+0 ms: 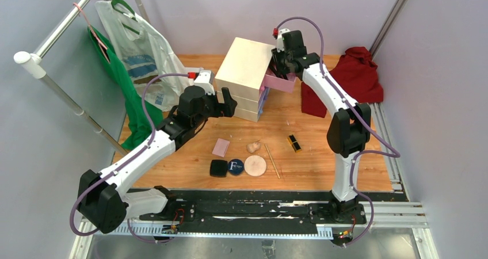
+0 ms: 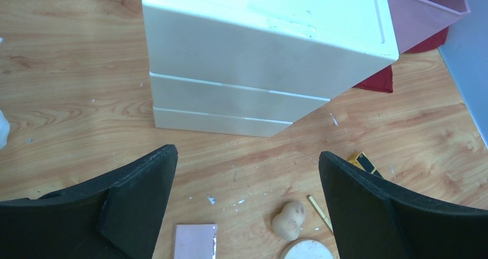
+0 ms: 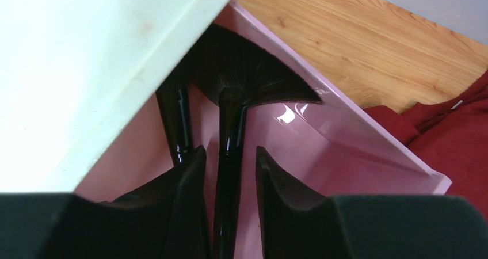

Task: Organize the makeup
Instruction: Place the makeup brush in the drawer.

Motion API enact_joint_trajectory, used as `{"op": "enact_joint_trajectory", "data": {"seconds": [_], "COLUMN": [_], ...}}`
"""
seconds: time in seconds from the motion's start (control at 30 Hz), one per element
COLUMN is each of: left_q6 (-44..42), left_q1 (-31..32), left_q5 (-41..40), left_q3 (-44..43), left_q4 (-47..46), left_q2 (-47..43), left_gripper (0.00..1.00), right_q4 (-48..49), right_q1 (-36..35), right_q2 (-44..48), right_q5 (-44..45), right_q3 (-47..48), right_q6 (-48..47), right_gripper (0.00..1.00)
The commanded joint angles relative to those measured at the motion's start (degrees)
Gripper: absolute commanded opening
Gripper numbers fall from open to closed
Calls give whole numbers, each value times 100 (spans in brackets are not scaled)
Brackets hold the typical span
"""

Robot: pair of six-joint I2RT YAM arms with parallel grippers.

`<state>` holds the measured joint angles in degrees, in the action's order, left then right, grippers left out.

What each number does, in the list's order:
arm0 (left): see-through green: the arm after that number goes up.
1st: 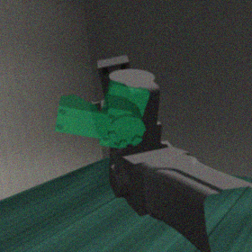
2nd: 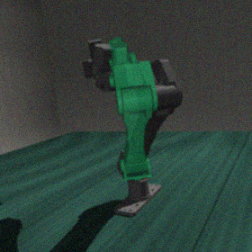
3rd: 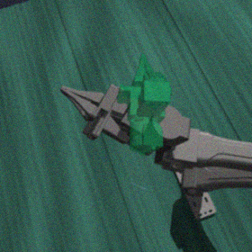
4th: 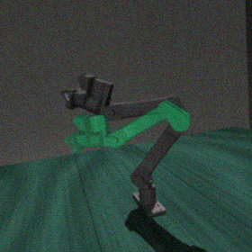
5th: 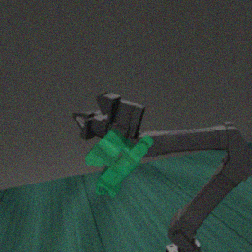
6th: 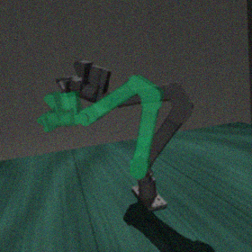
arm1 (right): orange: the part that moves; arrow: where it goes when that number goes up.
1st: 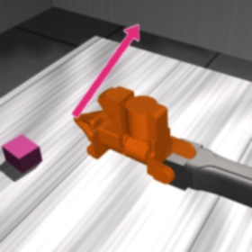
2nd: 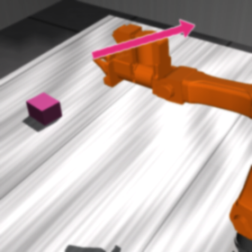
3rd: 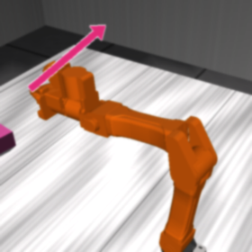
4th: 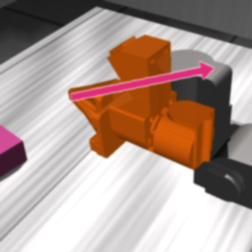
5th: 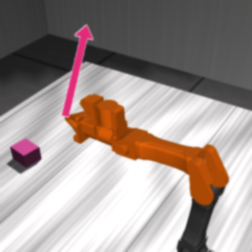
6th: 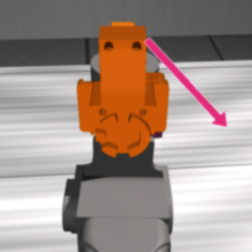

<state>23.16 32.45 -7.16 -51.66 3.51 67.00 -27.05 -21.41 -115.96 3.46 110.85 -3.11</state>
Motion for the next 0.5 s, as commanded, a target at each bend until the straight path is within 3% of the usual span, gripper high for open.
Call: {"op": "enact_joint_trajectory", "data": {"seconds": [0.0, 0.47], "left_q6": [13, -5], "left_q1": [42, 42], "left_q5": [-58, -96], "left_q3": [42, 43], "left_q4": [-191, -132], "left_q2": [41, -26], "left_gripper": [98, 98], "right_q4": [-137, -187], "right_q1": [29, -68], "right_q2": [121, 779], "right_q5": [-94, 110], "right_q3": [275, 701], "right_q6": [-100, -194], "right_gripper": [39, 42]}}
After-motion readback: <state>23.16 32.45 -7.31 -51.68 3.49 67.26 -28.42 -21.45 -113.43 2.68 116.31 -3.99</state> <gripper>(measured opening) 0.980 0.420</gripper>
